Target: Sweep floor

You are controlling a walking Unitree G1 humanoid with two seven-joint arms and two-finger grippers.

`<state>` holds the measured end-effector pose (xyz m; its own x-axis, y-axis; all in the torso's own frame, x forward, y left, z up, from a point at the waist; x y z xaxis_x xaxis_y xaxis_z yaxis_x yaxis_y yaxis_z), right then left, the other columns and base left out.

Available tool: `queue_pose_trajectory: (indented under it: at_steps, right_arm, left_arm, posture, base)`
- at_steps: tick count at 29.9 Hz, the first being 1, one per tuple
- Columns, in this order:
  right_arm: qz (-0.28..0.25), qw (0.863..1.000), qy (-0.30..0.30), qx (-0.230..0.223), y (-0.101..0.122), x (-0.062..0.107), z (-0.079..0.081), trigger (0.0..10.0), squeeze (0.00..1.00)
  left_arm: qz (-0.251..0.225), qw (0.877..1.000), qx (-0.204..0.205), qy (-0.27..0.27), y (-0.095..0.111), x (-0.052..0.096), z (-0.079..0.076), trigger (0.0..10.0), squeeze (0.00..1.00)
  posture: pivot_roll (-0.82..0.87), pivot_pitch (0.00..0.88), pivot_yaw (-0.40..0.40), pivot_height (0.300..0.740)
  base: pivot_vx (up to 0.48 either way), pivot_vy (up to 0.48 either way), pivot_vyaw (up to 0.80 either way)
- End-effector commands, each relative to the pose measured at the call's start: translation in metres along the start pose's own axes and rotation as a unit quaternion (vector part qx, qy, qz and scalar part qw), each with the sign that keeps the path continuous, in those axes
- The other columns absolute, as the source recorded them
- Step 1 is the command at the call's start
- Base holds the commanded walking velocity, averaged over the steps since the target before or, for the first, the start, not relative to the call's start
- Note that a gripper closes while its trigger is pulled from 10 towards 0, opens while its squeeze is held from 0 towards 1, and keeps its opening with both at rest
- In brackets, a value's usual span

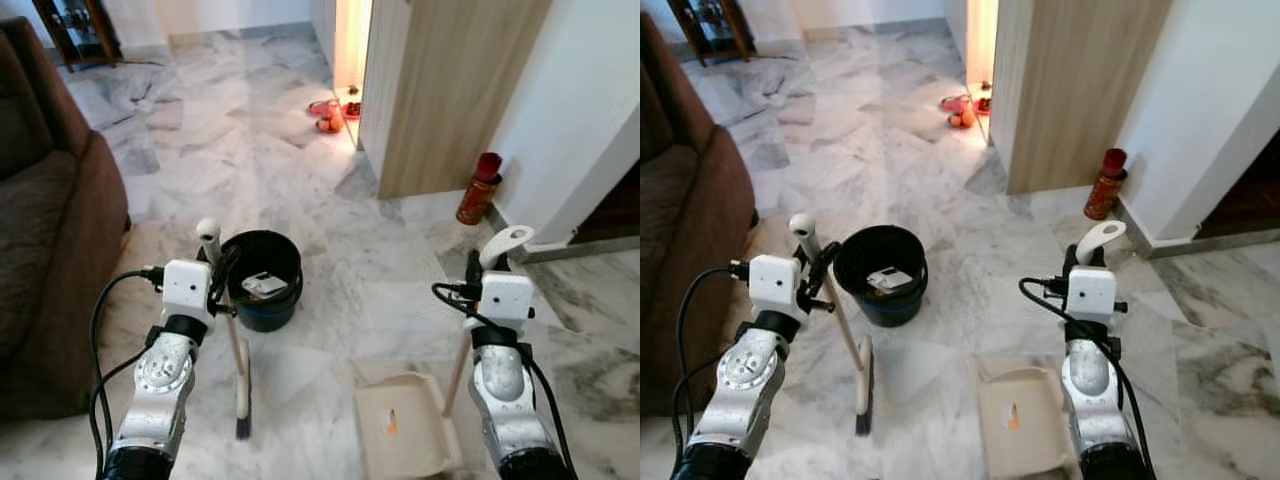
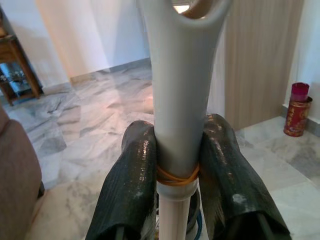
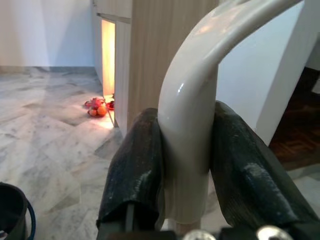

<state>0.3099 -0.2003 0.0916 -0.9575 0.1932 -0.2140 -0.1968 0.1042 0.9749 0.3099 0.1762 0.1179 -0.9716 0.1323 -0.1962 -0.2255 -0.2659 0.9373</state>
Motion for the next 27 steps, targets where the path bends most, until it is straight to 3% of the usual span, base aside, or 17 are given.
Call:
queue_pose_trajectory:
  at_steps: [1, 27]
  right_arm:
    - [-0.018, 1.000, -0.007, 0.001, 0.0081, -0.0036, -0.0042, 10.0, 0.00]
    - [-0.019, 1.000, -0.006, 0.000, 0.0079, -0.0043, -0.0003, 10.0, 0.00]
  left_arm:
    - [-0.006, 1.000, -0.009, -0.006, 0.0030, -0.0022, -0.0003, 10.0, 0.00]
    - [-0.007, 1.000, -0.010, -0.010, 0.0025, -0.0051, 0.0001, 10.0, 0.00]
  posture:
    - [-0.05, 0.087, 0.029, 0.740]
    - [-0.05, 0.051, 0.043, 0.740]
  base:
    - [0.000, 0.000, -0.80]
    - [0.000, 0.000, -0.80]
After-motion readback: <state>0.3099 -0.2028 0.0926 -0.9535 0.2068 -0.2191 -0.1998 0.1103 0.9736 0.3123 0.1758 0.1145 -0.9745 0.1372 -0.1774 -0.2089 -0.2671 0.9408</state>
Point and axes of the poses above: a point about 5 cm out from each wrist's last joint towards the gripper, its own x axis pointing back from the gripper into the wrist, its own y axis along the axis of the wrist's last joint, z = x × y, the point moved 1 cm from there along -x, pointing out of the wrist towards the gripper, and after that the axes turned 7 degrees about -x, right-handed, at the moved point
